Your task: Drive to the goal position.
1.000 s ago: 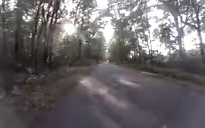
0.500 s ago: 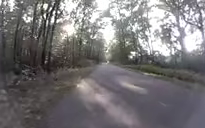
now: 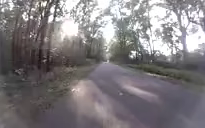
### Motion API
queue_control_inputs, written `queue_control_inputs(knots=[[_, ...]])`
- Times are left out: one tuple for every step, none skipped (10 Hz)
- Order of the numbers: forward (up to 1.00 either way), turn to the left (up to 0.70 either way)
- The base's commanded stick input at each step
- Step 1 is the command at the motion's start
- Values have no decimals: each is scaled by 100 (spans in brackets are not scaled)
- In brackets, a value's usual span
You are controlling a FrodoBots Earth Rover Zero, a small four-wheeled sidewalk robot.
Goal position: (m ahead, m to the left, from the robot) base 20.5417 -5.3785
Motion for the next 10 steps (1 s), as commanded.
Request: queue_control_inputs(knots=[[70,-1],[70,-1],[70,-1],[70,-1],[70,-1],[70,-1],[70,-1],[70,-1],[70,-1],[70,-1]])
